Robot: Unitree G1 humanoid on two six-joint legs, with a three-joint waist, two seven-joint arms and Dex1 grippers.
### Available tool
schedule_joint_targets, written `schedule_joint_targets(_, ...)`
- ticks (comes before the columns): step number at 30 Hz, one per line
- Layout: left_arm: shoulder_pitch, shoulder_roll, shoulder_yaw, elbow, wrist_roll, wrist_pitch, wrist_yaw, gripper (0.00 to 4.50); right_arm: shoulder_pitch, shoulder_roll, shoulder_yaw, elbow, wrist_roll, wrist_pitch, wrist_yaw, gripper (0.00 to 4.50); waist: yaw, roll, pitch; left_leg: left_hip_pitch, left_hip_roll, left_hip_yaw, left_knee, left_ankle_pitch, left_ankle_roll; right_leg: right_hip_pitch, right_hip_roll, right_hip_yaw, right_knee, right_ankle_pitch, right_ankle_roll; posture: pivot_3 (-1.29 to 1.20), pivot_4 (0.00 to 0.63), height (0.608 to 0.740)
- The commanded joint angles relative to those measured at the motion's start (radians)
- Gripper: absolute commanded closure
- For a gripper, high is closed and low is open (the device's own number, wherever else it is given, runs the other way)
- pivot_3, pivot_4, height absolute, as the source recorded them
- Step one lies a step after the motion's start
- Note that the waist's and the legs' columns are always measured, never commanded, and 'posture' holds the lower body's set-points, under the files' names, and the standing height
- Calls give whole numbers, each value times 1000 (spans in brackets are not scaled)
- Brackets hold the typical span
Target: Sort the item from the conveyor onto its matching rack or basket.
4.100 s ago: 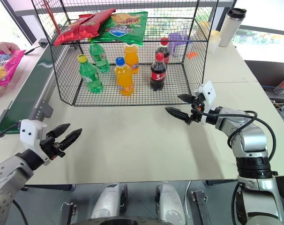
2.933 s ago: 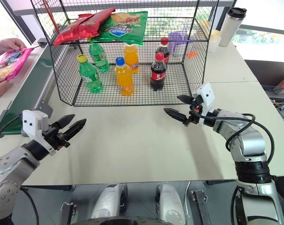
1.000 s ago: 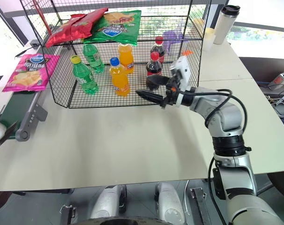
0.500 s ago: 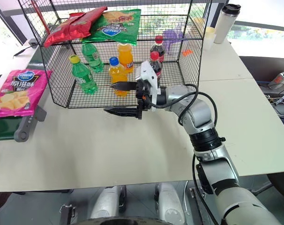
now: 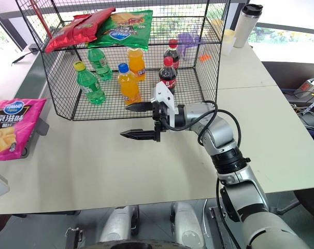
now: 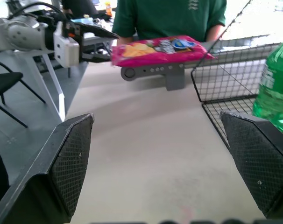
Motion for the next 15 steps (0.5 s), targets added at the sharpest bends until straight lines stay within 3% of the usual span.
schedule_joint_targets(1,10,-2,5,-3,18,0,28,1852,-1,-1,-23,-51,5,-6,-14,41,0,0,0,0,0,0,0,0,0,0,0,0,0,0,0,0,150,740)
schedule_joint_targets(9,-88,34,-58,24,67,36,60,1852,10,10,-23,-47,-5,-20,-50,41,3,-1,0,1,1,1,0,0,0,1,1,0,1,0,0,0,150,740)
schedule_joint_targets(15,-155,58,-135,71,14,94,-15,4422,11,15,-27,-44,-15,-28,-76,0,0,-1,-1,2,1,1,1,0,0,1,1,0,2,2,3,0,150,740)
